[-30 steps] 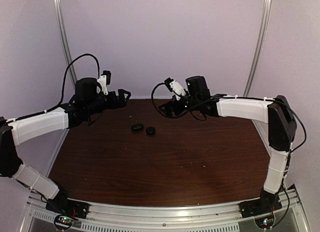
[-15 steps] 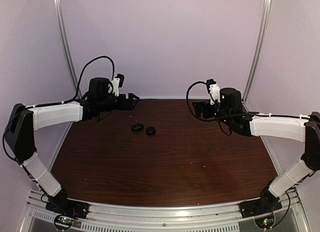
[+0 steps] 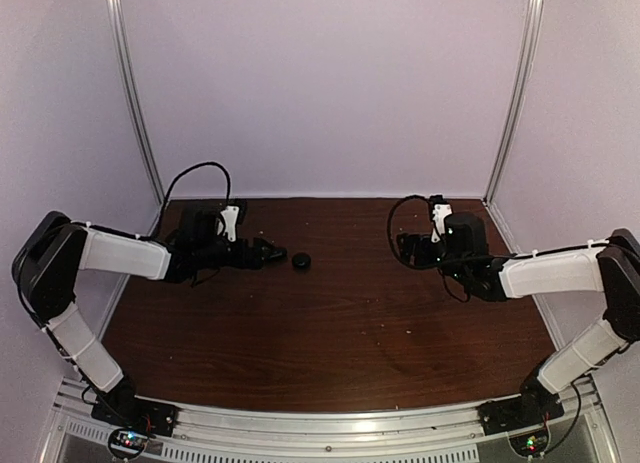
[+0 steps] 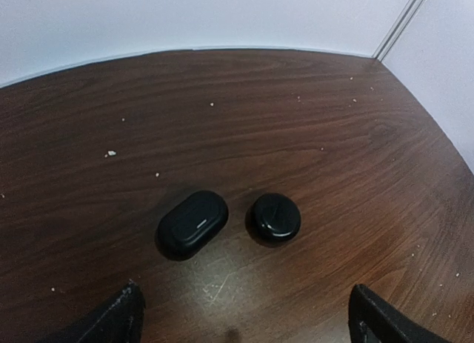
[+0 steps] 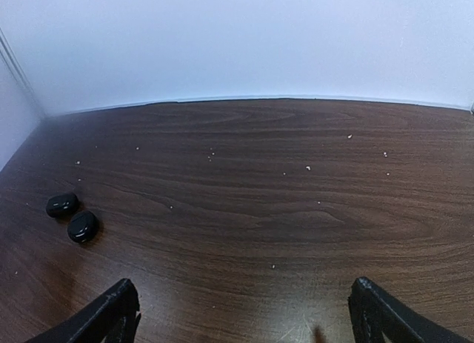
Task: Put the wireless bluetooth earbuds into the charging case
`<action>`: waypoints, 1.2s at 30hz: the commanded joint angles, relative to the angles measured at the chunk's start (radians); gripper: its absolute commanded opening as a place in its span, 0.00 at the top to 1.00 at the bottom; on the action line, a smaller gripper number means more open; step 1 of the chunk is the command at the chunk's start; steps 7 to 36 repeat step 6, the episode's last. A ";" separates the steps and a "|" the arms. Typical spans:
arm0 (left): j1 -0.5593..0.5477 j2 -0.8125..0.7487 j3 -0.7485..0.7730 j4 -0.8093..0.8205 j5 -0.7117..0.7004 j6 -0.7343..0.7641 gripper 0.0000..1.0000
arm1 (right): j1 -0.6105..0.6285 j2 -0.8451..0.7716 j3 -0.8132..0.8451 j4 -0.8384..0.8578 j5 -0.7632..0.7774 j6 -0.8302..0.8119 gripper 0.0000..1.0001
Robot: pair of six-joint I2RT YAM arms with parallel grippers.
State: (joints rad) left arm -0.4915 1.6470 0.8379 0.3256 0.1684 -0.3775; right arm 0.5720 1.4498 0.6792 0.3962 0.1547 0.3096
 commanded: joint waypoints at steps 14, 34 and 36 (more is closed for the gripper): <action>0.005 -0.075 -0.039 0.124 -0.053 -0.026 0.02 | -0.012 0.013 -0.016 0.084 -0.028 0.041 0.00; 0.005 -0.075 -0.039 0.124 -0.053 -0.026 0.02 | -0.012 0.013 -0.016 0.084 -0.028 0.041 0.00; 0.005 -0.075 -0.039 0.124 -0.053 -0.026 0.02 | -0.012 0.013 -0.016 0.084 -0.028 0.041 0.00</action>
